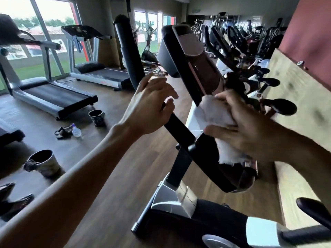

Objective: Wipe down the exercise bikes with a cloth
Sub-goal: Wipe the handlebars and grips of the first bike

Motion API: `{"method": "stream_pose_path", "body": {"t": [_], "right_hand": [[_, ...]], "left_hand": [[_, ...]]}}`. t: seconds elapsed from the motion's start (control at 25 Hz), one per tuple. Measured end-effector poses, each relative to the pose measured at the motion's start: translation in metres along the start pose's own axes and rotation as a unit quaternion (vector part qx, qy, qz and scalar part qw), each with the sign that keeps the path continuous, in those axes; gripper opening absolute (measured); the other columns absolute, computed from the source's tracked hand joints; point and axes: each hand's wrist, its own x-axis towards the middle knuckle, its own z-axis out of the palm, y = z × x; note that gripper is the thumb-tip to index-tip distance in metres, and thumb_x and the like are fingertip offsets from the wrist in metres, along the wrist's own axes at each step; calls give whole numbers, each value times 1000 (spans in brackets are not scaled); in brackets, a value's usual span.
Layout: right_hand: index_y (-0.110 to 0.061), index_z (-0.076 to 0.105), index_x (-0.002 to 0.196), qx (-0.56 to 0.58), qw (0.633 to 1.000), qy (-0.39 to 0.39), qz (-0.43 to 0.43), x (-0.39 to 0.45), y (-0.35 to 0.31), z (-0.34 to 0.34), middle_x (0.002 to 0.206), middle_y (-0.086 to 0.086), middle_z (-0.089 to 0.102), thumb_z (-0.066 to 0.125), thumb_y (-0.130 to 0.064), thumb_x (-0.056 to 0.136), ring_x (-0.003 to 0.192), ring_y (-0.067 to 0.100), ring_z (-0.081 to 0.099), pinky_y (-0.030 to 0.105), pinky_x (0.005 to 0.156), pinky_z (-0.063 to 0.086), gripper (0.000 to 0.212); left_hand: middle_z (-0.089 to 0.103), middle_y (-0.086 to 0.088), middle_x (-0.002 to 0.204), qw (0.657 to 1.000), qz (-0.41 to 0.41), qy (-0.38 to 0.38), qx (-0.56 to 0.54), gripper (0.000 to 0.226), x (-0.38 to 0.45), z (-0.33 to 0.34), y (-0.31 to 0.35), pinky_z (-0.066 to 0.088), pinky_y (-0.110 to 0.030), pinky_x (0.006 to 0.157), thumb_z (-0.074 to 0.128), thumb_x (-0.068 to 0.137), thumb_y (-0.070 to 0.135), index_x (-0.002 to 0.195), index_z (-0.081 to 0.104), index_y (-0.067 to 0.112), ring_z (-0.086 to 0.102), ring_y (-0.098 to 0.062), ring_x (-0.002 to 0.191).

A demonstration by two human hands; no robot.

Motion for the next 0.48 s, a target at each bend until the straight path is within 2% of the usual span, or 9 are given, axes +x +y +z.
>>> {"method": "stream_pose_path", "body": {"t": [0.04,0.08,0.12,0.16,0.2,0.28,0.36,0.48], "right_hand": [[-30,41,132,-18,1000,-9,-12,-13,8,17,139,-5,51,57,-71,84,125,-4,53,23,100,49,65],[-30,36,144,-48,998,3,-29,-22,16,34,158,-3,32,43,-78,89,147,4,30,34,117,37,74],[-29,26,155,-78,996,23,-39,-25,19,47,168,-6,7,32,-79,92,156,9,0,43,126,18,81],[-25,16,161,-109,992,41,-52,-23,21,54,169,-7,-13,26,-76,93,153,10,-21,46,126,1,86],[-20,10,163,-141,986,52,-71,-16,21,56,168,-4,-22,22,-72,95,151,11,-30,46,125,-9,86],[-13,9,162,-201,973,55,-103,0,15,51,170,3,-13,13,-63,99,152,12,-26,45,123,-18,81],[-7,11,161,-234,963,54,-125,4,18,52,171,6,-1,9,-58,101,155,12,-18,47,121,-21,79],[-1,17,159,-211,961,52,-169,-22,32,55,170,10,9,13,-54,104,156,15,-10,49,124,-10,77]], "left_hand": [[75,3,102,1000,-11,-1,20,25,-7,7,9,25,-46,118,53,88,21,92,77,17,61,-27,116],[75,4,98,999,-25,5,38,25,-10,13,15,28,-49,115,53,87,23,89,78,19,63,-27,110],[75,5,96,998,-39,12,51,25,-12,15,19,29,-49,113,53,87,25,86,78,21,63,-26,105],[75,5,95,997,-53,17,61,26,-11,15,22,29,-47,113,53,87,27,86,78,22,63,-26,103],[75,5,95,996,-61,20,67,27,-10,14,25,27,-43,113,52,89,27,85,78,22,62,-27,102],[73,4,91,994,-68,29,78,29,-9,13,29,25,-36,112,49,91,24,83,77,20,61,-27,98],[70,3,86,994,-69,44,79,30,-12,12,33,26,-32,109,48,92,20,81,76,19,60,-28,92],[67,2,83,994,-67,35,82,31,-12,10,34,28,-31,107,47,93,18,80,75,16,57,-28,88]]}}
